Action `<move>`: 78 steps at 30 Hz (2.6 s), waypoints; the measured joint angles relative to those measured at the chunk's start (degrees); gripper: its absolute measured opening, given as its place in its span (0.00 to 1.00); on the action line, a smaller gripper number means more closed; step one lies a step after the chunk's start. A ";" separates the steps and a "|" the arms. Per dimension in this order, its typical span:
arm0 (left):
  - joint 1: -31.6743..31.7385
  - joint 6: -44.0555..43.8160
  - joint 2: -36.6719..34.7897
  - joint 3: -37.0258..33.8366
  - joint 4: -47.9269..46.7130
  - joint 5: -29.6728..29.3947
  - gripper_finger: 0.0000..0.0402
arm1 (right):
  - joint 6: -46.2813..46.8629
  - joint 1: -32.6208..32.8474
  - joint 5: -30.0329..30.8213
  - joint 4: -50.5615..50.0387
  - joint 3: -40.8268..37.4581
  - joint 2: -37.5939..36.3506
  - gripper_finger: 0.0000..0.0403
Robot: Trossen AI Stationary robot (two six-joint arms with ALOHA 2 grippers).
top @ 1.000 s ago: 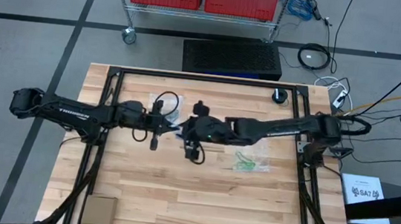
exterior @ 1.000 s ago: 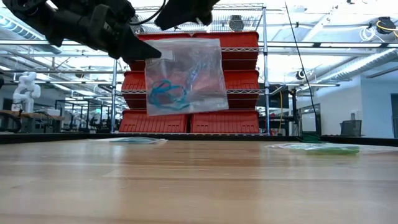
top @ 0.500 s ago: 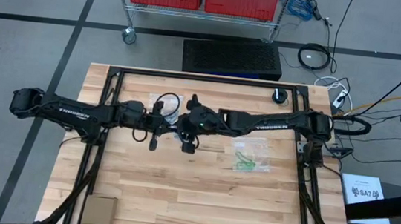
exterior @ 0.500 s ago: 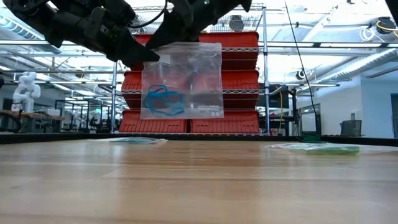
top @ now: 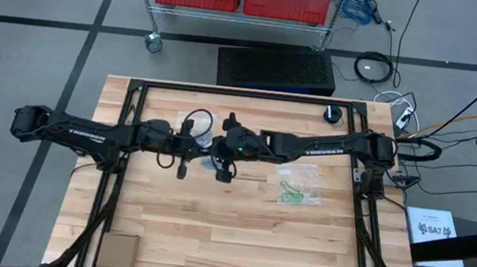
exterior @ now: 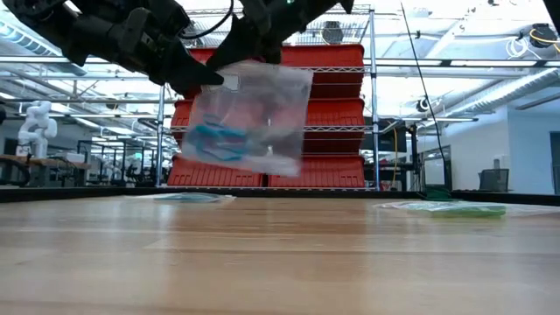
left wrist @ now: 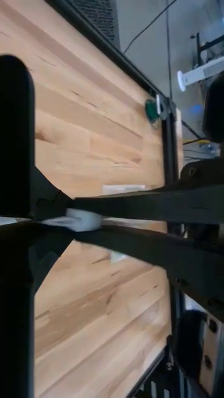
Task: Sort rubber bands
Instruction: Close the center zip lock bag
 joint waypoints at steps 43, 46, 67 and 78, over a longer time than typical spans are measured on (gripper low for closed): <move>-0.12 -3.79 -9.29 0.07 -6.84 1.63 0.00 | 7.59 0.35 9.96 -31.88 -0.17 -6.12 0.02; -0.65 -6.95 -8.01 0.07 -6.37 3.28 0.00 | 9.50 0.33 10.37 -33.47 -0.22 -7.64 0.07; -7.56 -20.09 19.36 0.03 20.18 8.13 0.00 | 22.46 0.28 10.14 -47.33 -0.28 -25.69 0.19; -2.95 -18.62 35.95 0.02 24.86 -2.56 0.05 | 20.79 -0.70 10.06 -46.96 -0.26 -24.45 0.19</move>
